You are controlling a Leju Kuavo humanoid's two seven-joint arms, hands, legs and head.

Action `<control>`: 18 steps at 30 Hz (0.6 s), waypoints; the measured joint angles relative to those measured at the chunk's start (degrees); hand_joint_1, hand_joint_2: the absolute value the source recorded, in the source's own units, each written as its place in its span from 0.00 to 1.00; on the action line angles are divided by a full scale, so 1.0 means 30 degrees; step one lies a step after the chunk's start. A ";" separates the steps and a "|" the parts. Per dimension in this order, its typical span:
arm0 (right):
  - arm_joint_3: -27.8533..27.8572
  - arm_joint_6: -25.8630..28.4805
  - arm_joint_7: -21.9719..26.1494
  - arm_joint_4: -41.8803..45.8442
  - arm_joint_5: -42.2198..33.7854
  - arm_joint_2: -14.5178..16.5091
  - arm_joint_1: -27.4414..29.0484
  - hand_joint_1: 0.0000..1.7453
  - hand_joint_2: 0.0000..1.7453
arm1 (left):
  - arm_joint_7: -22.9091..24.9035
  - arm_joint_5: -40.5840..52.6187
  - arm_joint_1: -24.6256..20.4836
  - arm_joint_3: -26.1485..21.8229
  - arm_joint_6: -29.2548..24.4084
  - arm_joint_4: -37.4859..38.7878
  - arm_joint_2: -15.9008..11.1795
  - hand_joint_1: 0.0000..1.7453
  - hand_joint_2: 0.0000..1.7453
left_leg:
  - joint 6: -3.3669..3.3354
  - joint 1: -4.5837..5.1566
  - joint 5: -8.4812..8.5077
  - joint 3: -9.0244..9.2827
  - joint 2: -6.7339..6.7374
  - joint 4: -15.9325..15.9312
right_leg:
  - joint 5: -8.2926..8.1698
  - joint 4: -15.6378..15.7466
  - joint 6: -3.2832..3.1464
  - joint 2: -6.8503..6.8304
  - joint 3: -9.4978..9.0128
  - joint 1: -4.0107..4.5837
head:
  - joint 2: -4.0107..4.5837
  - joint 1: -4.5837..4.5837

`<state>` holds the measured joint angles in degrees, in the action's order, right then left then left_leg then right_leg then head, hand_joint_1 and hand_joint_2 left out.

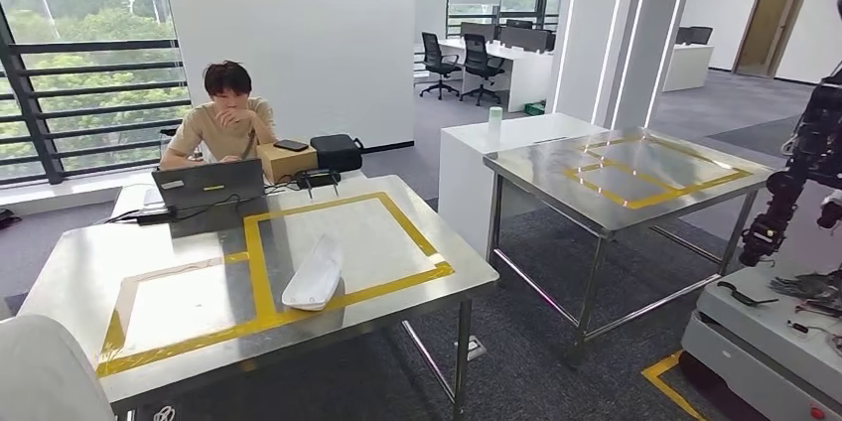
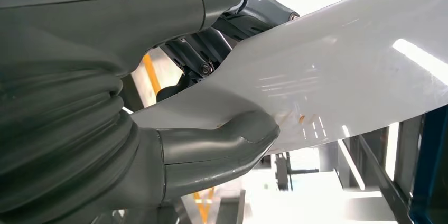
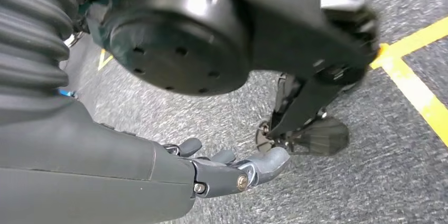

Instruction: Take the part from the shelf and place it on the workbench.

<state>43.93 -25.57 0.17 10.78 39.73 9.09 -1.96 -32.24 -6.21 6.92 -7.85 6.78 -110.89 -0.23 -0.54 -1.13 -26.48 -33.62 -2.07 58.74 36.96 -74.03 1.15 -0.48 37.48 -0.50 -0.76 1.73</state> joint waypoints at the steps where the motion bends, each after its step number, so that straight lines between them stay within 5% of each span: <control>1: 0.0022 0.0000 0.0024 0.0000 0.0005 0.0000 0.0015 0.00 1.00 | 0.0005 0.0018 -0.0006 0.0000 -0.0116 0.0018 0.0053 1.00 1.00 | 0.0039 -0.0012 0.0030 -0.0043 -0.0285 0.0026 | -0.0294 0.0092 0.0011 0.0050 -0.0015 -0.0022 | 0.0000 -0.0002; 4: 0.0122 0.0000 -0.0049 0.0000 -0.0060 0.0000 -0.0016 0.00 1.00 | 0.0007 -0.0006 -0.0053 -0.0002 -0.0338 0.0033 0.0200 1.00 1.00 | 0.0236 -0.0049 0.0093 -0.0123 -0.0939 0.0144 | -0.2049 0.3420 -0.0041 0.0436 -0.1543 -0.0096 | 0.0000 -0.0002; 6: 0.0233 0.0000 -0.0119 0.0000 -0.0243 0.0000 -0.0098 0.00 1.00 | 0.0007 -0.0038 -0.0071 -0.0005 -0.0436 0.0020 0.0246 1.00 1.00 | 0.0477 -0.0029 0.0111 -0.0184 -0.1174 0.0172 | -0.2432 0.4844 -0.0159 0.0681 -0.2100 -0.0080 | 0.0000 0.0007; 9: 0.0417 0.0000 -0.0140 0.0000 -0.0432 0.0005 -0.0198 0.00 1.00 | 0.0000 -0.0058 -0.0033 -0.0005 -0.0504 0.0004 0.0282 1.00 1.00 | 0.0901 -0.0090 0.0158 -0.0278 -0.1227 0.0052 | -0.2510 0.5022 -0.0585 0.0559 -0.2085 0.0016 | 0.0000 0.0016; 12: 0.0594 0.0000 -0.0111 0.0000 -0.0485 0.0009 -0.0112 0.00 1.00 | -0.0022 -0.0058 -0.0086 -0.0004 -0.0539 0.0005 0.0291 1.00 1.00 | 0.1014 -0.0054 -0.0928 -0.0960 -0.0145 0.1633 | -0.2725 0.5176 -0.0991 0.0308 -0.2073 0.0017 | 0.0000 0.0022; 14: 0.0658 0.0000 -0.0108 0.0000 -0.0492 0.0007 -0.0047 0.00 1.00 | -0.0033 -0.0058 -0.0123 0.0000 -0.0546 0.0009 0.0295 1.00 1.00 | 0.1027 -0.0030 -0.1705 -0.1468 0.0263 0.2834 | -0.2744 0.5179 -0.1077 0.0225 -0.2043 0.0058 | 0.0000 0.0020; 18: 0.0676 0.0002 -0.0113 0.0000 -0.0494 0.0007 0.0012 0.00 1.00 | -0.0036 -0.0058 -0.0118 0.0000 -0.0555 0.0043 0.0299 1.00 1.00 | 0.1036 -0.0031 -0.2287 -0.1977 0.0369 0.4115 | -0.2739 0.5167 -0.1101 0.0125 -0.2016 0.0118 | 0.0000 0.0020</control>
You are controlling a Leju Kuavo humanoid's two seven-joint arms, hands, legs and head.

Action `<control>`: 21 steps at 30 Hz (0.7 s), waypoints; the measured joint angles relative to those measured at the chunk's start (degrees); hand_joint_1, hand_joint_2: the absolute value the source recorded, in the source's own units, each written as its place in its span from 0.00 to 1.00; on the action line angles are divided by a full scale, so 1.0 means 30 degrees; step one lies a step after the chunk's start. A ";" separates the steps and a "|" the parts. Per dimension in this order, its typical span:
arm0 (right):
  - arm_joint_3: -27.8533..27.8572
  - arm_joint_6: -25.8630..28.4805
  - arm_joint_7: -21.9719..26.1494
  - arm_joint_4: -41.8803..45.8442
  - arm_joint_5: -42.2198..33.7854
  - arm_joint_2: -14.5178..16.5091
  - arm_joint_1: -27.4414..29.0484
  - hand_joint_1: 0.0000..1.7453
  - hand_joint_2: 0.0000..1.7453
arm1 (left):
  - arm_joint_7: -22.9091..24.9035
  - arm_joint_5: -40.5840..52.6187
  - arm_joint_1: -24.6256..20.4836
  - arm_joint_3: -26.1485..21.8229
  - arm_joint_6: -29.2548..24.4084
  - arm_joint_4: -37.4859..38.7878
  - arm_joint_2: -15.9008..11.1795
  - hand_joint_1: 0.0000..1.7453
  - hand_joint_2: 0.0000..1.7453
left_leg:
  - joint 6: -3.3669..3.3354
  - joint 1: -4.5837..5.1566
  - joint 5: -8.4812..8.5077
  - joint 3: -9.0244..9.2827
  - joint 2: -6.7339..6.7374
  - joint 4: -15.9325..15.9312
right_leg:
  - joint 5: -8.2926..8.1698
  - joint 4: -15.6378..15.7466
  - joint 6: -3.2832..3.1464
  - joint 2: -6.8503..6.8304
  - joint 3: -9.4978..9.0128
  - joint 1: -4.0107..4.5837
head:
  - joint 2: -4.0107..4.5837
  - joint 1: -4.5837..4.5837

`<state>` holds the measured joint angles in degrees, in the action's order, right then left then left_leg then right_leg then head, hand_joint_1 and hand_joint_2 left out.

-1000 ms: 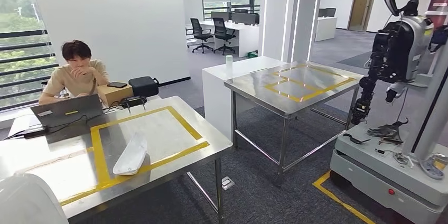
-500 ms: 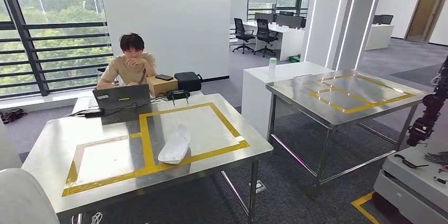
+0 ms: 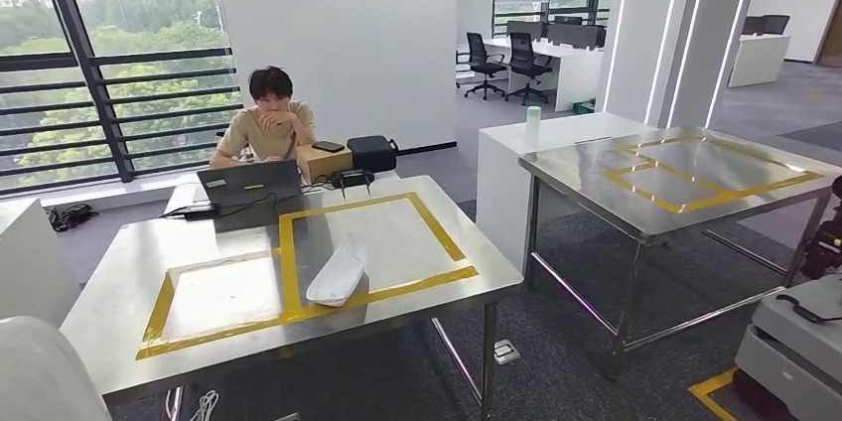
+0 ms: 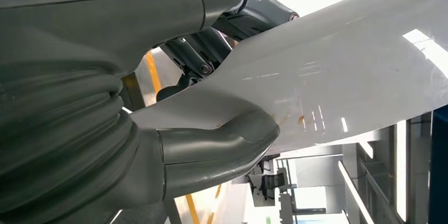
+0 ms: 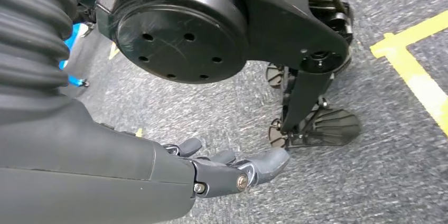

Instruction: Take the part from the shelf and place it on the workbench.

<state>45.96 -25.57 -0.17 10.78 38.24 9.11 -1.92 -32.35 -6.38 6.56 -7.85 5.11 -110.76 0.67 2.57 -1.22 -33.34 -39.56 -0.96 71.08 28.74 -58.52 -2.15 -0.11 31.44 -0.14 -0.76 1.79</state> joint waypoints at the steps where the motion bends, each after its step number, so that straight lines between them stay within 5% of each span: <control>1: 0.0013 -0.0002 -0.0011 0.0000 0.0000 0.0000 0.0027 0.00 1.00 | -0.0005 0.0000 0.0002 0.0000 -0.0009 0.0035 0.0002 1.00 1.00 | -0.0009 0.0001 -0.0177 -0.0207 0.0040 0.0575 | 0.0009 -0.0011 -0.0016 -0.0069 0.0016 0.0038 | 0.0000 0.0000; 5: 0.0108 0.0000 0.0066 0.0000 0.0004 0.0007 0.0039 0.00 1.00 | -0.0222 -0.0060 -0.0011 0.0000 -0.0089 0.0219 0.0004 1.00 1.00 | -0.0557 0.0307 0.1713 0.2400 0.0460 -0.3757 | 0.0157 -0.0111 0.0136 -0.0433 -0.0023 0.0251 | 0.0000 -0.0004; 10: 0.0118 -0.0002 0.0167 0.0000 0.0055 0.0007 0.0003 0.00 1.00 | -0.0404 -0.0091 0.0112 0.0000 -0.0117 0.0281 0.0031 1.00 1.00 | -0.0948 0.0271 0.1784 0.2640 0.0335 -0.4313 | 0.0562 -0.0764 0.0659 -0.0334 0.0275 0.0176 | 0.0000 -0.0022; 13: 0.0118 -0.0002 0.0188 0.0000 0.0064 0.0007 0.0057 0.00 1.00 | -0.0556 -0.0117 0.0248 0.0000 -0.0120 0.0299 0.0056 1.00 1.00 | -0.1124 0.0232 0.1738 0.2738 0.0315 -0.4393 | 0.1930 -0.4109 0.0893 -0.0090 0.2123 0.0057 | 0.0000 -0.0029; 15: 0.0118 0.0000 0.0188 0.0000 0.0071 0.0007 0.0144 0.00 1.00 | -0.0585 -0.0127 0.0358 0.0000 -0.0124 0.0339 0.0075 1.00 1.00 | -0.1132 0.0222 0.1654 0.2813 0.0239 -0.4382 | 0.1947 -0.5375 0.1006 -0.0087 0.3052 -0.0063 | 0.0000 -0.0031; 16: 0.0118 0.0000 0.0188 0.0000 0.0073 0.0005 0.0175 0.00 1.00 | -0.0588 -0.0137 0.0399 0.0000 -0.0124 0.0359 0.0084 1.00 1.00 | -0.1096 0.0203 0.1592 0.2880 0.0184 -0.4368 | 0.1427 -0.4961 0.1054 -0.0088 0.3010 -0.0134 | 0.0000 -0.0033; 19: 0.0118 -0.0002 0.0193 0.0000 0.0075 0.0002 0.0195 0.00 1.00 | -0.0592 -0.0160 0.0451 0.0000 -0.0133 0.0375 0.0098 1.00 1.00 | -0.0834 0.0157 0.1269 0.3034 0.0041 -0.4217 | -0.0447 -0.1514 0.1164 -0.0032 0.1644 -0.0315 | 0.0000 -0.0031; 21: 0.0118 -0.0002 0.0200 0.0000 0.0093 0.0005 0.0189 0.00 1.00 | -0.0610 -0.0195 0.0451 0.0000 -0.0145 0.0375 0.0106 1.00 1.00 | -0.0577 0.0182 0.1004 0.3041 -0.0026 -0.4150 | -0.0554 -0.0467 0.1039 0.0034 0.1144 -0.0292 | 0.0000 -0.0024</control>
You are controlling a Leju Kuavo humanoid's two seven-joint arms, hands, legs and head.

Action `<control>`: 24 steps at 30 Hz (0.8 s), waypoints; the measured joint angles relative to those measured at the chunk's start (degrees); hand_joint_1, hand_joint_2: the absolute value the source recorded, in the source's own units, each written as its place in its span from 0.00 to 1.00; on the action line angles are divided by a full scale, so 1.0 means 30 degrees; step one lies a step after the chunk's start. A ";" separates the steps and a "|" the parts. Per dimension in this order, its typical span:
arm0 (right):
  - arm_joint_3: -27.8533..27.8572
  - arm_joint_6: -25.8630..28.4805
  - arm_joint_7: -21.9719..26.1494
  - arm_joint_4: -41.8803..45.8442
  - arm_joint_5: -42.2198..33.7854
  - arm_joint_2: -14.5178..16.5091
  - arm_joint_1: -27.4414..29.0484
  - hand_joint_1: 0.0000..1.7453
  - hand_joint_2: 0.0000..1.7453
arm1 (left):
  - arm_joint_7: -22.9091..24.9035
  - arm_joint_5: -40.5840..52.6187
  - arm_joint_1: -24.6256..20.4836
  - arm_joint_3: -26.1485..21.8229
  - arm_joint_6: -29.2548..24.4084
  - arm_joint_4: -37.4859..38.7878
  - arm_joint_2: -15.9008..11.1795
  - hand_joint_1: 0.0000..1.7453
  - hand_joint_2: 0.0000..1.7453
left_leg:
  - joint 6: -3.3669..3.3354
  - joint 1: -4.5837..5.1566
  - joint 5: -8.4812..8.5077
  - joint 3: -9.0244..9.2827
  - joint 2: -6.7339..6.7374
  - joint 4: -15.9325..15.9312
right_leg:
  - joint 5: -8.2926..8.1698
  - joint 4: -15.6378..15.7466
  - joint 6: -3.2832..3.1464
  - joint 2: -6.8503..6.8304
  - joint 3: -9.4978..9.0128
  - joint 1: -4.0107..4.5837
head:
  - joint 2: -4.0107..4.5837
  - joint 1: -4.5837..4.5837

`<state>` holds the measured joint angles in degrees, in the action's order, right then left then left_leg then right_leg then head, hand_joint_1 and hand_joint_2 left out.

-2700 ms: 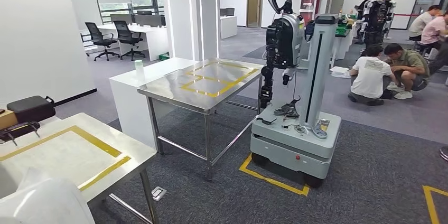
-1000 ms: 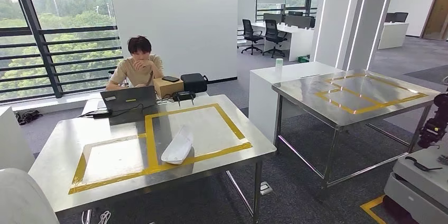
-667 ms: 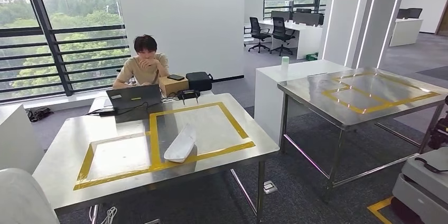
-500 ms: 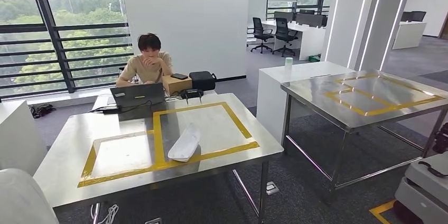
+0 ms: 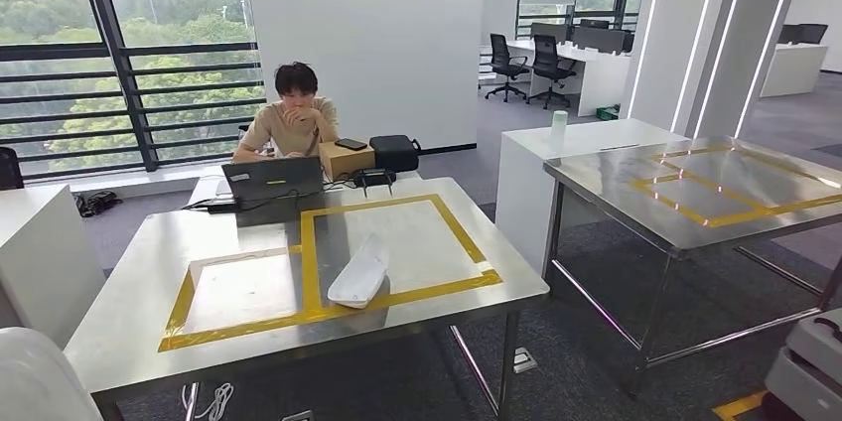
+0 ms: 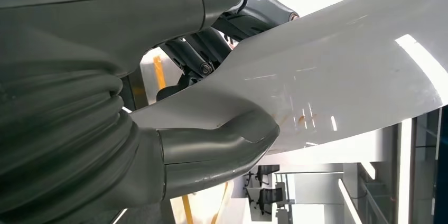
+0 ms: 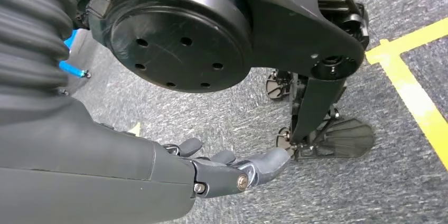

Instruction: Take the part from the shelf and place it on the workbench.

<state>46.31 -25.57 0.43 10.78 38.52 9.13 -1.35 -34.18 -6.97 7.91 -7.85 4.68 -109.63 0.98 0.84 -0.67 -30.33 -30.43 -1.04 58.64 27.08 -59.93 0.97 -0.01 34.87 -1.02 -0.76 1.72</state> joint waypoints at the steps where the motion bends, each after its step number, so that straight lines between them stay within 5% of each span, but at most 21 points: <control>1: 0.0000 0.0000 0.0004 0.0000 0.0015 0.0002 0.0000 0.00 1.00 | -0.0015 -0.0027 0.0002 0.0002 -0.0009 0.0000 0.0005 1.00 1.00 | 0.0131 -0.0005 -0.0120 0.0036 -0.0028 -0.0027 | 0.0160 0.0020 -0.0134 0.0016 -0.0061 0.0076 | 0.0000 0.0000; 3: 0.0000 0.0000 0.0007 0.0004 0.0062 0.0000 -0.0017 0.00 1.00 | -0.0040 -0.0076 0.0005 0.0007 -0.0073 -0.0015 0.0018 1.00 1.00 | 0.0359 -0.0085 -0.0322 0.0219 -0.0007 -0.0002 | 0.0316 0.0084 -0.0448 0.0011 -0.0327 0.0113 | 0.0000 0.0004; 5: 0.0004 0.0004 -0.0004 0.0007 0.0116 -0.0005 -0.0024 0.00 1.00 | -0.0073 -0.0091 0.0011 0.0020 -0.0148 -0.0058 0.0029 1.00 1.00 | 0.0486 -0.0129 -0.0757 -0.0215 0.0090 0.1155 | 0.0495 0.0184 -0.0745 -0.0001 -0.0727 0.0089 | -0.0002 0.0036; 7: 0.0007 0.0007 -0.0016 0.0007 0.0166 -0.0007 0.0002 0.00 1.00 | -0.0100 -0.0098 0.0129 0.0029 -0.0171 -0.0098 0.0049 1.00 1.00 | 0.0502 -0.0135 -0.1404 -0.1733 0.0167 0.3669 | 0.0830 0.0211 -0.0923 -0.0021 -0.1107 0.0136 | -0.0002 0.0082; 9: 0.0007 0.0007 -0.0020 0.0005 0.0189 -0.0005 0.0039 0.00 1.00 | -0.0097 -0.0104 0.0341 0.0029 -0.0175 -0.0113 0.0069 1.00 1.00 | 0.0451 -0.0114 -0.1340 -0.3272 0.0172 0.5439 | 0.1247 0.0212 -0.0979 -0.0019 -0.1570 0.0216 | 0.0000 0.0095; 11: 0.0007 0.0007 -0.0020 0.0005 0.0193 -0.0005 0.0077 0.00 1.00 | -0.0095 -0.0107 0.0483 0.0029 -0.0175 -0.0180 0.0078 1.00 1.00 | 0.0281 -0.0027 0.0214 -0.3600 0.0182 0.4530 | 0.1737 0.0225 -0.0964 -0.0015 -0.2201 0.0255 | 0.0000 0.0095; 13: 0.0007 0.0007 -0.0022 0.0002 0.0193 0.0011 0.0081 0.00 1.00 | -0.0107 -0.0111 0.0560 0.0029 -0.0175 -0.0315 0.0084 1.00 1.00 | 0.0022 0.0167 0.1988 -0.3096 0.0293 0.2159 | 0.2233 0.0310 -0.0868 -0.0023 -0.2754 0.0260 | 0.0007 0.0100; 15: 0.0011 0.0005 -0.0025 -0.0002 0.0193 0.0053 0.0029 0.00 1.00 | -0.0100 -0.0105 0.0627 0.0033 -0.0175 -0.0425 0.0095 1.00 1.00 | -0.0195 0.0376 0.2306 -0.2631 0.0411 0.0762 | 0.2575 0.0548 -0.0661 -0.0049 -0.3064 0.0269 | 0.0024 0.0091; 18: 0.0015 0.0002 -0.0047 0.0000 0.0206 0.0087 -0.0008 0.00 1.00 | -0.0064 -0.0064 0.0683 0.0035 -0.0175 -0.0583 0.0138 1.00 1.00 | -0.0478 0.0396 0.1755 -0.1981 0.0273 0.0171 | 0.2201 0.0218 -0.0333 -0.0126 -0.3316 0.0278 | 0.0007 0.0045; 19: 0.0015 0.0002 -0.0060 0.0000 0.0224 0.0089 -0.0012 0.00 1.00 | -0.0056 -0.0042 0.0682 0.0031 -0.0177 -0.0645 0.0164 1.00 1.00 | -0.0590 0.0361 0.1576 -0.1576 0.0209 -0.0027 | 0.1876 -0.0541 -0.0254 -0.0117 -0.3039 0.0277 | 0.0004 0.0040; 21: 0.0015 0.0002 -0.0107 0.0000 0.0302 0.0089 -0.0031 0.00 1.00 | -0.0014 0.0013 0.0719 0.0024 -0.0181 -0.0736 0.0200 1.00 1.00 | -0.0766 0.0339 0.1086 -0.0643 0.0155 -0.0332 | 0.1572 -0.2699 -0.0152 -0.0051 -0.1544 0.0258 | 0.0000 0.0013; 22: 0.0015 0.0000 -0.0122 0.0000 0.0335 0.0089 -0.0016 0.00 1.00 | -0.0013 0.0022 0.0760 0.0022 -0.0182 -0.0758 0.0204 1.00 1.00 | -0.0814 0.0348 0.0791 -0.0221 0.0158 -0.0401 | 0.1809 -0.3695 -0.0120 -0.0026 -0.0558 0.0262 | 0.0000 0.0018; 24: 0.0015 0.0000 -0.0142 0.0000 0.0368 0.0087 0.0077 0.00 1.00 | -0.0058 -0.0031 0.0880 0.0022 -0.0168 -0.0789 0.0204 1.00 1.00 | -0.0837 0.0346 0.0120 0.0648 0.0090 -0.0461 | 0.3128 -0.4678 -0.0072 -0.0012 0.1286 0.0244 | 0.0003 0.0020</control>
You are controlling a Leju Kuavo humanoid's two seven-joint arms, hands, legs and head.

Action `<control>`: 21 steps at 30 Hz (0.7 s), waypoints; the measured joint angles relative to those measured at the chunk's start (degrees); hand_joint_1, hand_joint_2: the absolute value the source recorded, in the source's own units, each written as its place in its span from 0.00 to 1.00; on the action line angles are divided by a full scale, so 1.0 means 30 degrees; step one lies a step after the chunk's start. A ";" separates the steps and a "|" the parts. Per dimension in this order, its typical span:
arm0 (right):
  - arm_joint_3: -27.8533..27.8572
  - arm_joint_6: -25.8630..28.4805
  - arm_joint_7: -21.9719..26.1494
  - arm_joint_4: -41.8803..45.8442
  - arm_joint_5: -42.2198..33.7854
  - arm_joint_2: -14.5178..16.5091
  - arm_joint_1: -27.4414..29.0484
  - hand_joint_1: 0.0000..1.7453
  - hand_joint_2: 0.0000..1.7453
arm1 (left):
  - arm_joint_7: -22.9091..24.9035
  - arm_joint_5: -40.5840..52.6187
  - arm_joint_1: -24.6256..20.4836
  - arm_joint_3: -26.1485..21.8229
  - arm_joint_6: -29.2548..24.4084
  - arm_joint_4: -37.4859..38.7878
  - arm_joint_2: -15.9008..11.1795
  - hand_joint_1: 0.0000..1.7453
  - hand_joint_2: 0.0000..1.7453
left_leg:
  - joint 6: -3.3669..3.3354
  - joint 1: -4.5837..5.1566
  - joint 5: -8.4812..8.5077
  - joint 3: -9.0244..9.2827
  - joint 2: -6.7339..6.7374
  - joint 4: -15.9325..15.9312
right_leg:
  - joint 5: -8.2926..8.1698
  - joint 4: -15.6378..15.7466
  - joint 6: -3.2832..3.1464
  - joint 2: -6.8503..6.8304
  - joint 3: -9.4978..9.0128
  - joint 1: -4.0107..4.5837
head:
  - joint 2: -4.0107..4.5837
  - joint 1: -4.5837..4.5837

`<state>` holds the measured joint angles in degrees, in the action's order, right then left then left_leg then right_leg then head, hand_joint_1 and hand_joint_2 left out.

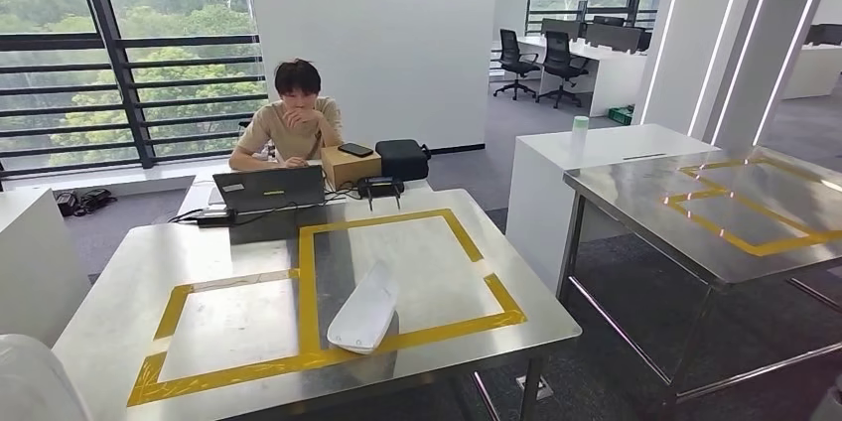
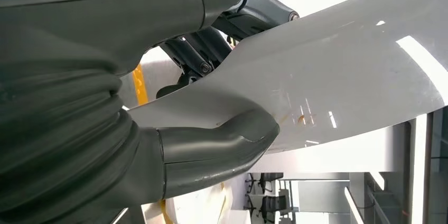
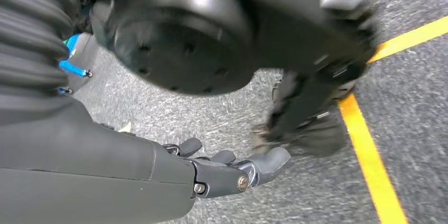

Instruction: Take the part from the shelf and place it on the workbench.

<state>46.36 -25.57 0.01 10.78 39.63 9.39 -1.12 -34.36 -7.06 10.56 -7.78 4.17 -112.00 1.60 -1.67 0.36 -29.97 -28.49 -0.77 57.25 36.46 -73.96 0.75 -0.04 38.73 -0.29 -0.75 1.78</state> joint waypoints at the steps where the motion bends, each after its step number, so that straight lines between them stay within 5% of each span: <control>1: 0.0000 0.0000 0.0002 0.0000 0.0000 -0.0002 0.0071 0.00 1.00 | -0.0040 -0.0042 0.0046 0.0000 0.0013 -0.0007 0.0000 1.00 1.00 | -0.0003 -0.0006 -0.0368 0.0455 -0.0057 -0.0018 | 0.0662 0.0095 0.0003 0.0001 0.0676 -0.0020 | 0.0000 0.0000; 2: 0.0000 0.0000 0.0002 0.0000 0.0000 -0.0005 0.0136 0.00 1.00 | -0.0077 -0.0087 0.0069 0.0000 0.0026 -0.0009 0.0000 1.00 1.00 | 0.0010 -0.0011 -0.0762 0.0922 -0.0112 -0.0029 | 0.0840 0.0598 0.0003 0.0002 0.1171 -0.0043 | 0.0000 0.0000; 3: 0.0000 0.0000 0.0005 0.0000 -0.0002 -0.0009 0.0195 0.00 1.00 | -0.0093 -0.0113 0.0076 0.0002 0.0035 -0.0006 0.0000 1.00 1.00 | 0.0040 -0.0015 -0.1178 0.1388 -0.0146 -0.0043 | 0.0215 0.1424 -0.0019 0.0002 0.1492 -0.0062 | 0.0000 0.0000; 6: 0.0002 0.0000 0.0023 -0.0009 -0.0016 -0.0015 0.0331 0.00 1.00 | -0.0118 -0.0160 0.0032 0.0005 0.0055 0.0040 0.0000 1.00 1.00 | 0.0249 -0.0023 -0.2462 0.2591 -0.0253 -0.0181 | -0.4575 0.4095 -0.0125 -0.0033 0.1702 0.0062 | 0.0020 0.0018; 7: 0.0004 0.0000 0.0040 -0.0013 -0.0029 -0.0027 0.0334 0.00 1.00 | -0.0126 -0.0168 -0.0004 0.0005 0.0060 0.0056 0.0004 1.00 1.00 | 0.0389 -0.0052 -0.2662 0.2978 -0.0292 -0.0197 | -0.5356 0.4474 -0.0205 -0.0016 0.1553 0.0149 | 0.0027 0.0030; 9: 0.0007 0.0000 0.0104 -0.0013 -0.0062 -0.0058 0.0240 0.00 1.00 | -0.0131 -0.0171 -0.0117 0.0009 0.0064 0.0069 0.0011 1.00 1.00 | 0.0621 -0.0178 -0.2248 0.3111 -0.0284 0.0599 | -0.4975 0.4576 -0.0466 0.0043 0.0921 0.0309 | 0.0027 0.0036; 10: 0.0007 0.0000 0.0124 -0.0011 -0.0073 -0.0088 0.0205 0.00 1.00 | -0.0151 -0.0169 -0.0172 0.0011 0.0066 0.0086 0.0018 1.00 1.00 | 0.0730 -0.0235 -0.1656 0.2686 -0.0213 0.1716 | -0.4674 0.4648 -0.0634 0.0073 0.0528 0.0311 | 0.0027 0.0042; 12: 0.0011 0.0002 0.0144 -0.0007 -0.0082 -0.0137 0.0181 0.00 1.00 | -0.0188 -0.0148 -0.0199 0.0022 0.0066 0.0119 0.0026 1.00 1.00 | 0.0918 -0.0296 -0.1056 0.0761 -0.0023 0.4535 | -0.3980 0.4695 -0.0930 0.0083 -0.0388 0.0286 | 0.0026 0.0049; 14: 0.0016 0.0005 0.0151 -0.0007 -0.0107 -0.0166 0.0190 0.00 1.00 | -0.0215 -0.0128 -0.0105 0.0029 0.0086 0.0147 0.0027 1.00 1.00 | 0.1045 -0.0307 -0.2127 -0.1364 0.0068 0.6241 | -0.3108 0.4709 -0.1065 0.0125 -0.1391 0.0248 | 0.0026 0.0056; 16: 0.0040 0.0005 0.0160 -0.0011 -0.0167 -0.0162 0.0219 0.00 1.00 | -0.0240 -0.0153 -0.0042 0.0029 0.0160 0.0211 0.0020 1.00 1.00 | 0.1027 -0.0313 -0.3851 -0.2996 0.0078 0.6221 | -0.2241 0.4716 -0.1047 0.0198 -0.2492 0.0184 | 0.0026 0.0058; 17: 0.0069 0.0004 0.0173 -0.0013 -0.0200 -0.0155 0.0243 0.00 1.00 | -0.0248 -0.0169 -0.0040 0.0029 0.0200 0.0264 0.0015 1.00 1.00 | 0.1012 -0.0312 -0.4155 -0.3586 0.0082 0.5719 | -0.1827 0.4723 -0.1011 0.0234 -0.3079 0.0137 | 0.0026 0.0058; 18: 0.0107 0.0004 0.0193 -0.0015 -0.0224 -0.0146 0.0265 0.00 1.00 | -0.0228 -0.0184 -0.0053 0.0029 0.0231 0.0328 0.0002 1.00 1.00 | 0.0987 -0.0310 -0.3559 -0.4061 0.0086 0.4883 | -0.1399 0.4730 -0.0948 0.0267 -0.3673 0.0085 | 0.0026 0.0058; 21: 0.0249 0.0004 0.0295 -0.0053 -0.0284 -0.0129 0.0295 0.00 1.00 | 0.0024 -0.0162 -0.0197 0.0065 0.0310 0.0730 -0.0102 1.00 1.00 | 0.0856 -0.0247 0.2071 -0.4960 0.0140 0.2001 | -0.0126 0.4620 -0.0675 0.0416 -0.4763 0.0063 | 0.0046 0.0075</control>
<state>47.11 -25.56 0.89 10.62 38.77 9.01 -0.24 -34.29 -7.55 9.96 -7.58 5.10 -109.81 1.29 0.89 -0.38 -23.76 -43.37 -0.36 63.25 36.08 -60.10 -1.27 1.21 24.44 -0.10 -0.62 2.01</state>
